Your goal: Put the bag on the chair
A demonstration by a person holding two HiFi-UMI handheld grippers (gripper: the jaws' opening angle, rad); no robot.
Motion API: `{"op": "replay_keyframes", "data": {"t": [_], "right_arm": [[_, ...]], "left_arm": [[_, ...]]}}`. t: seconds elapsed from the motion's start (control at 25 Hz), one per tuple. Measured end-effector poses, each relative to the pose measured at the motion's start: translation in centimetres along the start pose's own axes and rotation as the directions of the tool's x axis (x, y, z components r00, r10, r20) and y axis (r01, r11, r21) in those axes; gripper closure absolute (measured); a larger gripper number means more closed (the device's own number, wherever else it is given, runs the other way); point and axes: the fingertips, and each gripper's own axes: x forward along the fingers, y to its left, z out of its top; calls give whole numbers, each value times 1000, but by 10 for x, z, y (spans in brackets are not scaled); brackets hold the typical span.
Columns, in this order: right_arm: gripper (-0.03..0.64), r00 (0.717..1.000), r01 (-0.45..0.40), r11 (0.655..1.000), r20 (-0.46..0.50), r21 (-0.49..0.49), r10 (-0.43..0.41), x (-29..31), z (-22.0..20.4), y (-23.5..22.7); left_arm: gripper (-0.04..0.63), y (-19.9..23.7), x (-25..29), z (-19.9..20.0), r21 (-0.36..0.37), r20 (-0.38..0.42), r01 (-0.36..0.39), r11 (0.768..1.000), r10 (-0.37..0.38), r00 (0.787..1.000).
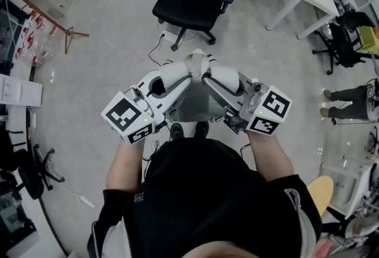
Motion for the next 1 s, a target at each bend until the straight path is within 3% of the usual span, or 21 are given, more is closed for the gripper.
{"op": "replay_keyframes", "data": {"t": [0.6,1.0], "right_arm": [[575,1000,-21,1000,19,20,21,-3,-2,-4],[575,996,-86,996,31,-5,86,-69,13,-9]], "left_arm": [[545,1,3,-2,19,-22,-15,1000,15,1000],[545,-41,56,0,40,-22,-51,998,52,998]]}}
